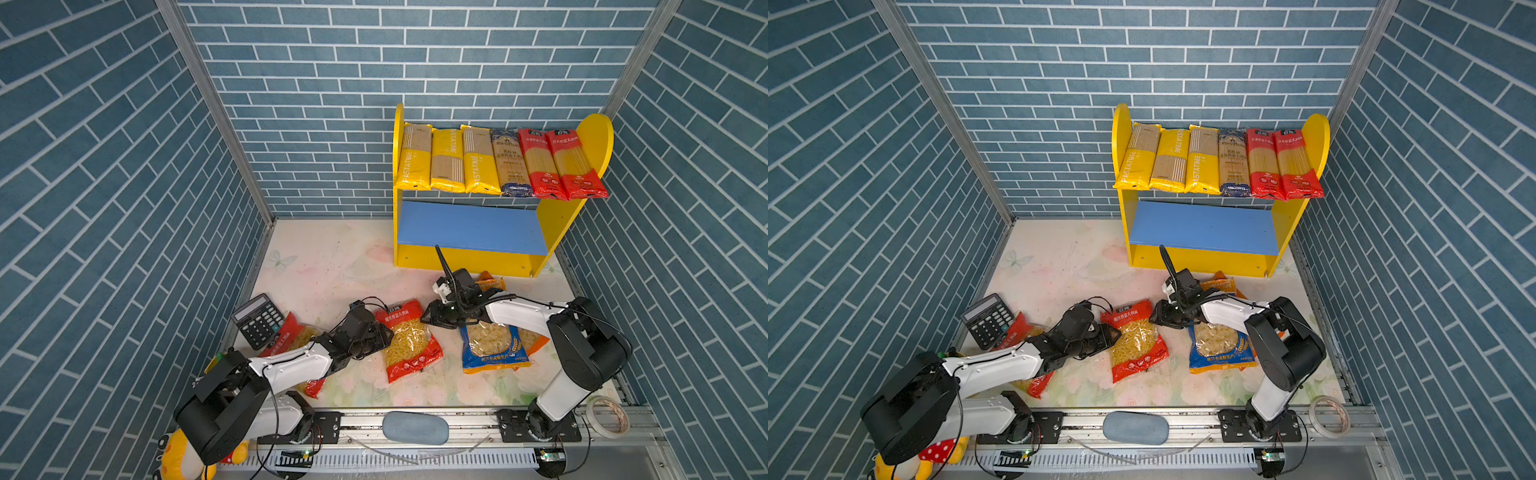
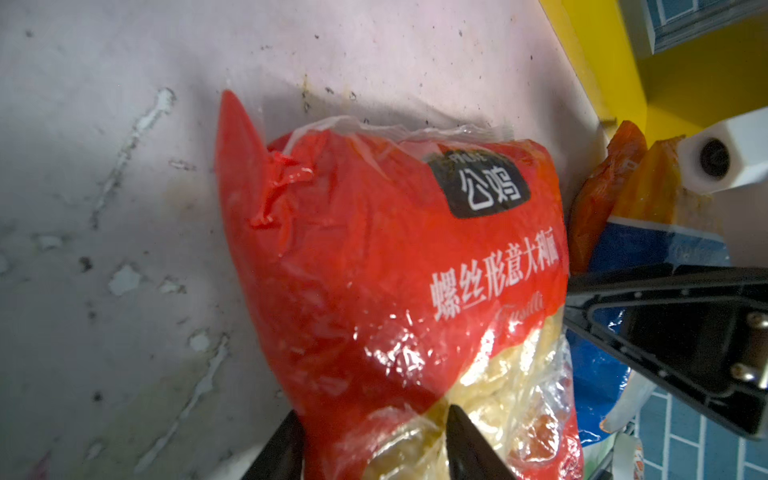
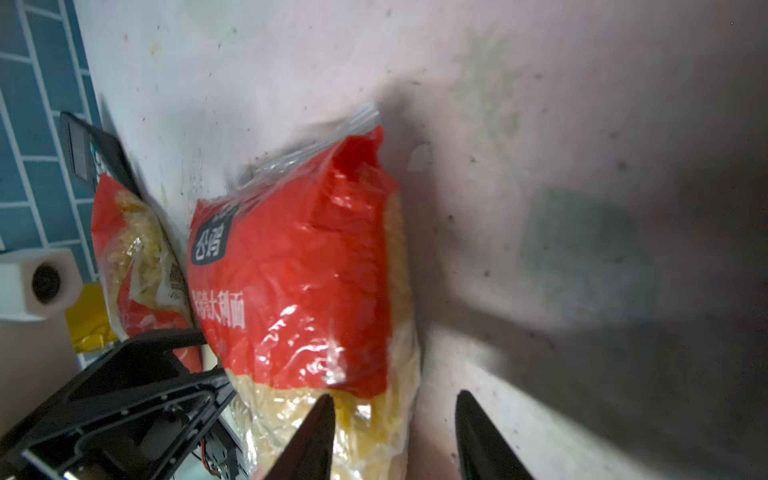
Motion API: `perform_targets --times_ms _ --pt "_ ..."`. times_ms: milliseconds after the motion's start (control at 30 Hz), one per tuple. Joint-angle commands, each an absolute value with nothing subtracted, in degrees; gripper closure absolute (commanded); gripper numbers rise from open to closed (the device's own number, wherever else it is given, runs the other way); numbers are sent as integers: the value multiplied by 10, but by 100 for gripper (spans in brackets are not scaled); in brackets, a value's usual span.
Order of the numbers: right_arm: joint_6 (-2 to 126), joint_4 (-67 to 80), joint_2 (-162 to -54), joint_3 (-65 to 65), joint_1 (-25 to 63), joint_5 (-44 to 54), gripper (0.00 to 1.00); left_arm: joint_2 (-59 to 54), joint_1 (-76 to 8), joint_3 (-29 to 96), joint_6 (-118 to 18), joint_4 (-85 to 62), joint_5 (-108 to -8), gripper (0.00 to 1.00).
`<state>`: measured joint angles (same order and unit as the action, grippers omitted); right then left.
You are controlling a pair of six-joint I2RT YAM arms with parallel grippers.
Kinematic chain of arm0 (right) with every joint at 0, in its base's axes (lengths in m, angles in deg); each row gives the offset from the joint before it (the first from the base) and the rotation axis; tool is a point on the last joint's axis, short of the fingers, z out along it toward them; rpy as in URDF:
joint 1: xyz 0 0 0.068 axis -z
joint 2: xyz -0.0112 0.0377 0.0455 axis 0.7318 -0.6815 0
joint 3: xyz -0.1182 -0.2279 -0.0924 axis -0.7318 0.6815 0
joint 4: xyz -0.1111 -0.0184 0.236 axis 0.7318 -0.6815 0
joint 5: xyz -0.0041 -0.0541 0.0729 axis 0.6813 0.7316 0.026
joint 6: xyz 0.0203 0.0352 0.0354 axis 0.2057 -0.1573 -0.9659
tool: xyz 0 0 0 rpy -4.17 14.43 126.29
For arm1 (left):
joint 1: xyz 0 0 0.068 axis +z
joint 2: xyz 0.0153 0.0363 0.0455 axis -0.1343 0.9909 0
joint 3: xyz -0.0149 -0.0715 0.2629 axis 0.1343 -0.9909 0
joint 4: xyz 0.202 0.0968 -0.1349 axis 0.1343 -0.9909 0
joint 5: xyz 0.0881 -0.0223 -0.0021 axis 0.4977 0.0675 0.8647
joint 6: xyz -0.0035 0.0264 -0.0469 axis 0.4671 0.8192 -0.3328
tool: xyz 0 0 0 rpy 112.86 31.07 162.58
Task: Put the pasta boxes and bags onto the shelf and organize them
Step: 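Lift the red fusilli bag upright with both grippers toward the lower shelf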
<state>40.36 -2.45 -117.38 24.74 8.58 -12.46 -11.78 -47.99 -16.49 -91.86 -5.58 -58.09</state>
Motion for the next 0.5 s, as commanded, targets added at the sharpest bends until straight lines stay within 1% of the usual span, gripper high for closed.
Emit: perform_targets --times_ms 0,67,167,233,467 --pt "429 23 -1196 228 73 -172 64 -107 -483 -172 -911 -24 -577 58" --pt "424 52 -1191 243 73 -178 75 -107 -483 -166 -898 -21 -576 65" --pt "418 105 -1164 276 74 -171 87 -113 -482 -161 -873 -15 -581 70" --pt "410 143 -1147 294 75 -173 93 -118 -481 -155 -852 -22 -582 74" --pt "402 227 -1089 349 81 -149 100 -143 -481 -112 -770 -20 -585 81"
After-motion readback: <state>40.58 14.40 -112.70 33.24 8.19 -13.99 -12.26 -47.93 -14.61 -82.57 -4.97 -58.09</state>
